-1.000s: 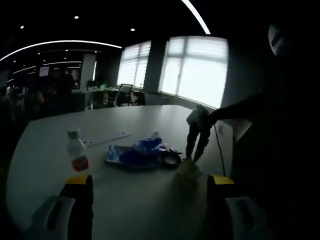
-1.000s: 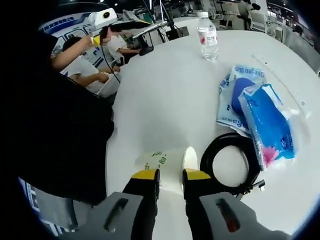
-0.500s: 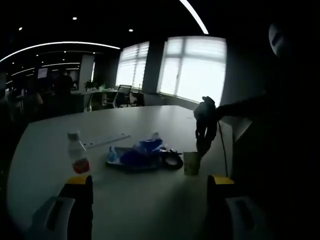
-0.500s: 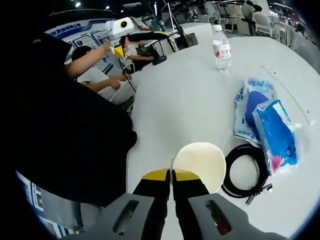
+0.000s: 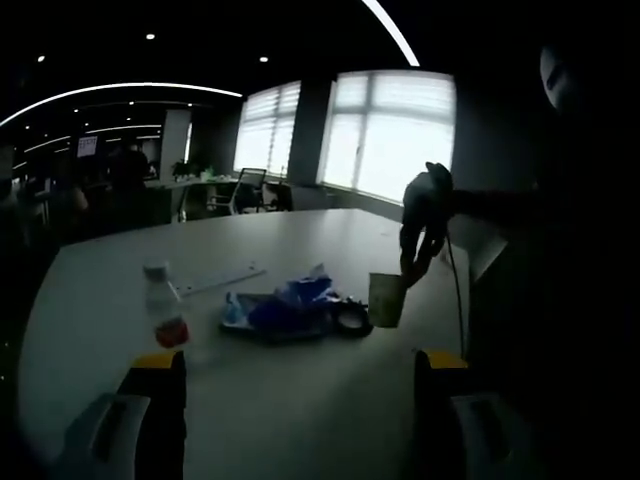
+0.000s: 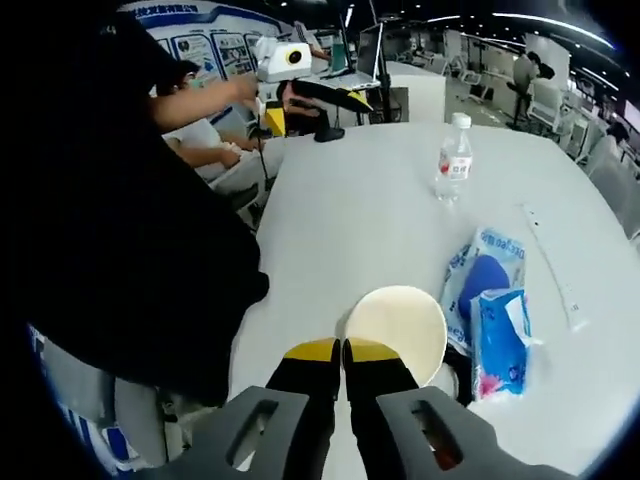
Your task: Arrange the tabletop items into an orderly group along one side of the table until the central work area is clear of visible clutter.
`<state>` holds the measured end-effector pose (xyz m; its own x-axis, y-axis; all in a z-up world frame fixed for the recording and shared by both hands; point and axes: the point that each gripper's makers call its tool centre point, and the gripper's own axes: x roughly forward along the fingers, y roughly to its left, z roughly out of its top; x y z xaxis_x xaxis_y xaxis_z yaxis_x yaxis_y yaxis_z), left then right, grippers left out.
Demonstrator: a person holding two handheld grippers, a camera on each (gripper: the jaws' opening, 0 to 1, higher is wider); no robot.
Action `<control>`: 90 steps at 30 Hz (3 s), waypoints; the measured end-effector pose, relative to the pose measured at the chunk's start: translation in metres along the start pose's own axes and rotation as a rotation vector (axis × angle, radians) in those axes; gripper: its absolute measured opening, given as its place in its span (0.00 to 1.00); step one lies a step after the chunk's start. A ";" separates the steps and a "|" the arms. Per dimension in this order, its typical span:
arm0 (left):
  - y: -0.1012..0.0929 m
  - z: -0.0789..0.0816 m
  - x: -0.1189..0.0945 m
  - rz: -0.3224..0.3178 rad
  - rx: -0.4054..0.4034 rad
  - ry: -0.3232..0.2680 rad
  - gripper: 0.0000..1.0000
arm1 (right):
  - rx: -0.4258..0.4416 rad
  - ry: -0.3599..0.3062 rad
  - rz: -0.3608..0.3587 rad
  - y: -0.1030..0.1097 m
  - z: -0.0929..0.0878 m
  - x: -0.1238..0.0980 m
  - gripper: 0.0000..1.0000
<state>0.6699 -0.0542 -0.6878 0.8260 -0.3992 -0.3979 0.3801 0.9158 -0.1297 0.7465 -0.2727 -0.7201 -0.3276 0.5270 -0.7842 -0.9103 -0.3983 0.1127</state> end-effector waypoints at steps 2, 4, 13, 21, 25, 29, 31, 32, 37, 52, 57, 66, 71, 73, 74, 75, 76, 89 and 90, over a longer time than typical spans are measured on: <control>0.003 0.001 0.000 0.003 0.001 -0.003 0.93 | -0.043 0.008 -0.020 -0.005 0.006 -0.003 0.00; 0.006 0.001 0.000 0.007 0.001 -0.003 0.93 | -0.076 0.019 -0.035 -0.009 0.010 -0.005 0.00; 0.012 0.002 -0.001 0.023 0.009 -0.004 0.96 | -0.163 0.026 -0.076 -0.026 0.031 -0.012 0.00; 0.015 -0.002 -0.001 0.037 0.008 0.008 0.96 | -0.244 0.046 -0.103 -0.043 0.046 -0.009 0.00; 0.019 -0.004 0.000 0.047 0.007 0.014 0.96 | -0.287 0.061 -0.105 -0.048 0.052 -0.005 0.00; 0.021 -0.006 0.000 0.054 0.006 0.014 0.96 | -0.349 0.081 -0.115 -0.055 0.059 0.000 0.00; 0.022 -0.006 0.000 0.057 0.005 0.016 0.96 | -0.364 0.079 -0.118 -0.057 0.063 0.002 0.00; 0.022 -0.007 -0.001 0.060 0.006 0.017 0.96 | -0.369 0.075 -0.122 -0.059 0.066 0.003 0.00; 0.023 -0.006 0.000 0.066 0.004 0.017 0.97 | -0.415 0.076 -0.128 -0.068 0.078 0.009 0.00; 0.026 -0.008 -0.002 0.079 -0.002 0.039 0.98 | -0.513 0.111 -0.145 -0.097 0.102 0.038 0.00; 0.025 -0.007 -0.002 0.072 -0.005 0.035 0.98 | -0.533 0.116 -0.158 -0.110 0.112 0.047 0.00; 0.026 -0.006 0.000 0.068 -0.016 0.033 0.98 | -0.553 0.141 -0.171 -0.127 0.126 0.069 0.00; 0.029 -0.006 0.000 0.071 -0.011 0.028 0.98 | -0.552 0.155 -0.169 -0.138 0.131 0.085 0.00; 0.029 -0.007 0.001 0.067 -0.003 0.031 0.98 | -0.546 0.172 -0.166 -0.141 0.130 0.091 0.00; 0.029 -0.007 0.001 0.068 -0.002 0.030 0.98 | -0.550 0.177 -0.165 -0.142 0.130 0.093 0.00; 0.030 -0.008 0.001 0.071 -0.005 0.029 0.99 | -0.550 0.181 -0.164 -0.144 0.131 0.097 0.00; 0.031 -0.008 0.002 0.071 -0.007 0.030 0.99 | -0.550 0.186 -0.163 -0.145 0.131 0.099 0.00; 0.035 -0.015 0.002 0.080 -0.020 0.048 0.98 | -0.545 0.203 -0.158 -0.163 0.130 0.129 0.00; 0.036 -0.016 0.001 0.080 -0.021 0.052 0.98 | -0.525 0.200 -0.139 -0.162 0.129 0.134 0.00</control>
<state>0.6781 -0.0212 -0.7074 0.8304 -0.3222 -0.4546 0.3044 0.9457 -0.1141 0.8179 -0.0409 -0.7649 -0.1130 0.4691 -0.8759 -0.6769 -0.6816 -0.2778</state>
